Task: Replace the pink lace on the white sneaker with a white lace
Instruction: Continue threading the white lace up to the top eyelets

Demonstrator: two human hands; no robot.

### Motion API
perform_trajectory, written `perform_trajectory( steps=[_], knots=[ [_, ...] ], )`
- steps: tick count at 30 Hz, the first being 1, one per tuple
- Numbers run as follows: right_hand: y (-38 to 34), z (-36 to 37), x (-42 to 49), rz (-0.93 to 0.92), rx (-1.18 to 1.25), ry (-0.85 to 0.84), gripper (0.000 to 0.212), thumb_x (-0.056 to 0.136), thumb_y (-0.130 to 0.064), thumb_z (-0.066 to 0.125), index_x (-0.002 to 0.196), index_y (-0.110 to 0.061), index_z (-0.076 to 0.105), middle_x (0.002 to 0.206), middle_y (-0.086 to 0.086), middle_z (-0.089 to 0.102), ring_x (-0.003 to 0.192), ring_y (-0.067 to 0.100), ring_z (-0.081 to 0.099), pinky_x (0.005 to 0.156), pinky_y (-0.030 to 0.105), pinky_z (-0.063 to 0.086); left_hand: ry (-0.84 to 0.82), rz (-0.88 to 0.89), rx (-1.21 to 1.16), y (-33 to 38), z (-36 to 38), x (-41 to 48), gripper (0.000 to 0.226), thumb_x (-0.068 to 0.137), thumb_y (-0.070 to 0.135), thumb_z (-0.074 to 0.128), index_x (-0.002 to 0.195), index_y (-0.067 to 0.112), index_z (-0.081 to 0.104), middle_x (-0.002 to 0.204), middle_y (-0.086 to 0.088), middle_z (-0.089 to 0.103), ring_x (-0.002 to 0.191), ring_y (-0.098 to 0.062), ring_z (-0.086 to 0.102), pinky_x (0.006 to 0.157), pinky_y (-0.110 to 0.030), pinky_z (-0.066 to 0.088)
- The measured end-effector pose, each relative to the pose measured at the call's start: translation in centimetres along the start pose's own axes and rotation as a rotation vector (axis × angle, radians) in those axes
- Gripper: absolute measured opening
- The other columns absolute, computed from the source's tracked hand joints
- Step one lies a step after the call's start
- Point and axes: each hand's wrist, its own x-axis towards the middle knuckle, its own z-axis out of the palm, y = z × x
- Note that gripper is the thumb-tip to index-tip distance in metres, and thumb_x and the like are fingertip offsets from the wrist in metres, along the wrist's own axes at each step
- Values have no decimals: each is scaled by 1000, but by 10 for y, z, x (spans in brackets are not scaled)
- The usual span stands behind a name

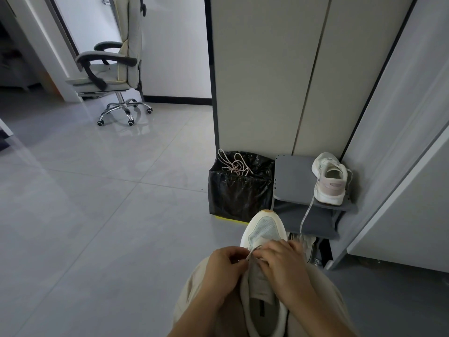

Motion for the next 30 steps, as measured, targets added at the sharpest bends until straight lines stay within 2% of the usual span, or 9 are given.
perform_trajectory(
  steps=[5,8,12,15,18,23,26,28,30],
  knots=[
    [-3,-3,-1,29,-53,-48,11,68,-28,65,59,-32,63,52,-14,56,51,4,54,81,26,28,-13,20,25,-5,1,-2,27,83,26,62,72,51,65,85,21,69,85,-2,64,84,-26,52],
    [-5,-6,-2,18,-53,-30,18,74,-30,53,58,-30,61,53,-14,56,53,6,56,84,28,29,11,31,63,-8,-2,-6,17,84,28,62,81,45,64,84,20,68,81,0,63,69,-10,44],
    [-10,-10,-2,6,28,-21,26,78,-30,43,59,-28,61,54,-13,58,54,7,57,85,29,32,-11,28,-69,-7,-3,-3,9,89,21,59,87,26,66,78,8,69,66,-5,64,66,-15,50],
    [-14,-13,0,12,91,-34,14,77,-32,43,72,-28,55,54,-13,58,63,3,54,83,26,33,-13,16,-159,-1,-2,4,9,89,13,59,87,6,63,72,-3,65,57,-11,60,60,-20,52],
    [-10,-15,5,4,168,-43,19,69,-27,59,84,-29,46,55,-19,54,79,9,44,75,17,32,7,24,-224,1,-5,9,12,90,6,56,79,4,59,67,-7,64,55,-14,60,58,-23,52],
    [27,-29,2,445,650,20,25,82,-18,67,100,-25,51,85,-11,59,78,7,56,70,12,41,352,-33,-632,-29,-87,11,24,94,-8,38,78,3,53,58,0,67,55,-7,66,48,-17,52],
    [49,-32,-3,676,691,44,14,88,-13,60,101,-15,54,87,-8,58,83,14,57,68,18,41,609,-178,-595,-98,-170,3,24,94,-3,37,89,13,54,65,15,69,59,7,62,54,-6,48],
    [50,-30,-5,735,695,31,9,90,-10,56,99,-12,55,87,-10,58,84,17,57,67,11,39,792,-287,-548,-137,-209,-4,25,93,-6,36,91,12,53,72,10,72,56,7,62,49,-6,48],
    [44,-28,-5,723,678,-11,5,90,-11,56,95,-14,57,86,-11,59,82,12,57,66,9,39,872,-437,-315,-157,-215,-10,18,93,-5,39,81,1,52,45,7,63,40,3,57,38,-10,46]
  ],
)
